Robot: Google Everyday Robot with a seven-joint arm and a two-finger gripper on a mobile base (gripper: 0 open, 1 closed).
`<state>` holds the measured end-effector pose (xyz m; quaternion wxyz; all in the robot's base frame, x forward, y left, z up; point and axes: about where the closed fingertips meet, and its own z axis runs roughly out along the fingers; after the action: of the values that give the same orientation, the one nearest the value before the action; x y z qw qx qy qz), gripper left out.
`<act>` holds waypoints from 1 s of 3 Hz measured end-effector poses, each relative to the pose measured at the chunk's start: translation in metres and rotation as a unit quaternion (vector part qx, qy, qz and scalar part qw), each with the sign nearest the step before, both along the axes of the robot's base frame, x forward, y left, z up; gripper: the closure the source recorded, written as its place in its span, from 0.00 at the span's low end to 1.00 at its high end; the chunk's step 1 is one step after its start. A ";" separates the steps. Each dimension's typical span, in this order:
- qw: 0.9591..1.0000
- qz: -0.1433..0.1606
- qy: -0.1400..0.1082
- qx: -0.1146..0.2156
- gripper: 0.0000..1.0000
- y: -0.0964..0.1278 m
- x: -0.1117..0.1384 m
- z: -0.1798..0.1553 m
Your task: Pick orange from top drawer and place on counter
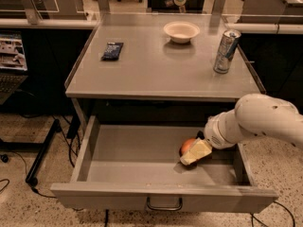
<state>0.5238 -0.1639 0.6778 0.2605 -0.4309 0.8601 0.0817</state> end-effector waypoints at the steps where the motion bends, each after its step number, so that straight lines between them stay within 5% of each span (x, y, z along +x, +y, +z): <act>1: 1.000 -0.002 0.017 -0.009 0.00 -0.001 0.003 -0.022; 3: 0.998 -0.010 0.052 -0.015 0.00 -0.002 -0.001 -0.053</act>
Offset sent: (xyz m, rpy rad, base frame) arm 0.0012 -0.0077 -0.0631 -0.0550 0.1200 -0.0235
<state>0.5225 -0.1661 0.6253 0.2094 -0.4210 0.8781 0.0880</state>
